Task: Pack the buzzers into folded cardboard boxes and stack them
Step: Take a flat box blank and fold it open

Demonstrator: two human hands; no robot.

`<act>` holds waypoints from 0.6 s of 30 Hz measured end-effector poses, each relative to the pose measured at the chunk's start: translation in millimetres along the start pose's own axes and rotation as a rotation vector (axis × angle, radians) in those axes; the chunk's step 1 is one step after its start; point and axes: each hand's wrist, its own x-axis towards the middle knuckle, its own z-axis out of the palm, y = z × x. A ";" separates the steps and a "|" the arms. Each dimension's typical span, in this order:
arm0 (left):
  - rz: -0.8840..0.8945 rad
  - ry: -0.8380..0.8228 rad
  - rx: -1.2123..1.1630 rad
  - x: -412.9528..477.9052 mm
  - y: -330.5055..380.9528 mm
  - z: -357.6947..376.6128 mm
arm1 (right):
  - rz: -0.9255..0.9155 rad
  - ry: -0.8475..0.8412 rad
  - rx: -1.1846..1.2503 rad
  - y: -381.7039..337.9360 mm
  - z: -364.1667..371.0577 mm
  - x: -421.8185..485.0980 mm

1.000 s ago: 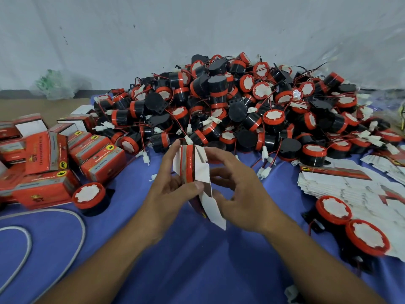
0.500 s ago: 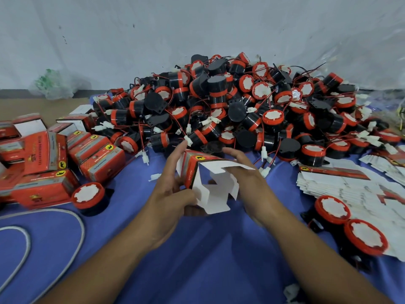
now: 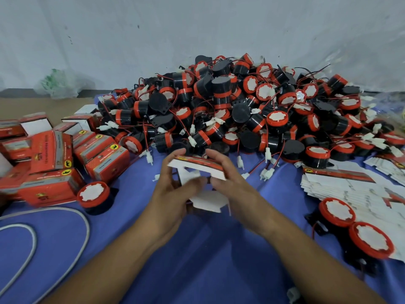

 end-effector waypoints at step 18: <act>-0.053 -0.281 -0.043 1.2 2.6 -11.2 | 0.005 0.048 0.193 -14.9 -10.5 -2.1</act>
